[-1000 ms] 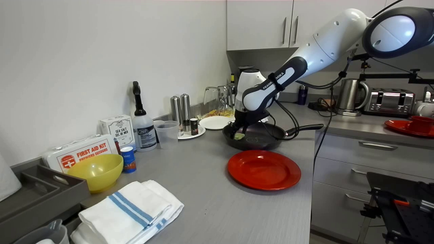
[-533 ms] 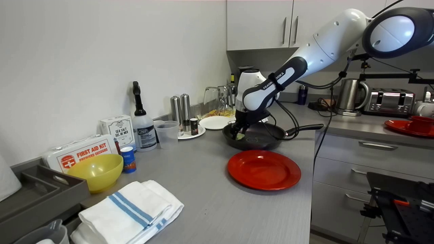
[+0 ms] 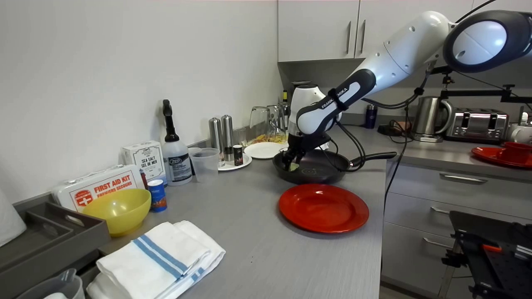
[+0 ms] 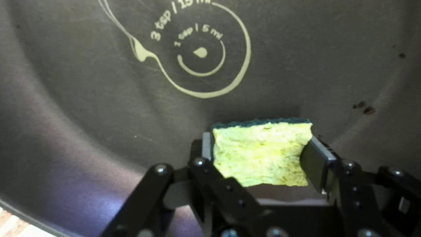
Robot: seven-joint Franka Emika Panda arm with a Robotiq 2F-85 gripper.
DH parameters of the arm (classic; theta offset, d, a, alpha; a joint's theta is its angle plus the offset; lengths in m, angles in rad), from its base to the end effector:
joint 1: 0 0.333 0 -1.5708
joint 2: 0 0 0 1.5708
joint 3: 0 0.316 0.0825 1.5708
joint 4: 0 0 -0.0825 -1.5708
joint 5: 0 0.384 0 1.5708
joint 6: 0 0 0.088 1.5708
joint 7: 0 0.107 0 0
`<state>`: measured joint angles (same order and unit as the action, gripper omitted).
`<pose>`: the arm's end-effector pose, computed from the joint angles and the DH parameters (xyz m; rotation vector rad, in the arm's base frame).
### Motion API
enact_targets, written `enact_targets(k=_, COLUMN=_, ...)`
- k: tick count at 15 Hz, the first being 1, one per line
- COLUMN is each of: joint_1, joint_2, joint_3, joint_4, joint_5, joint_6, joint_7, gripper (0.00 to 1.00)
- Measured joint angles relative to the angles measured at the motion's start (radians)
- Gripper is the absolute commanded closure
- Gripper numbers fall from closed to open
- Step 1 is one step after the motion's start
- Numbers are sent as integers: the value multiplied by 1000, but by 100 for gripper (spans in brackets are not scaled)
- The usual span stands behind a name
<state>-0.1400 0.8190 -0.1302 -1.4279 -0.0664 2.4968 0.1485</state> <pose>0.7288 -0.1793 0.2343 2.9311 -0.4693 0.3673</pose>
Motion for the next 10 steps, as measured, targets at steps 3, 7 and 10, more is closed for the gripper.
enact_targets(k=3, joint_1=0, joint_2=4, joint_3=-1, joint_4=8, joint_5=0, joint_6=-11, joint_7=1, gripper=61)
enact_targets(k=7, joint_1=0, joint_2=4, joint_3=-8, joint_4=21, joint_5=0, joint_6=-54, joint_7=10, gripper=61)
enact_targets(k=10, joint_1=1, joint_2=4, joint_3=-16, joint_4=23, joint_5=0, joint_6=-70, joint_7=25, gripper=61)
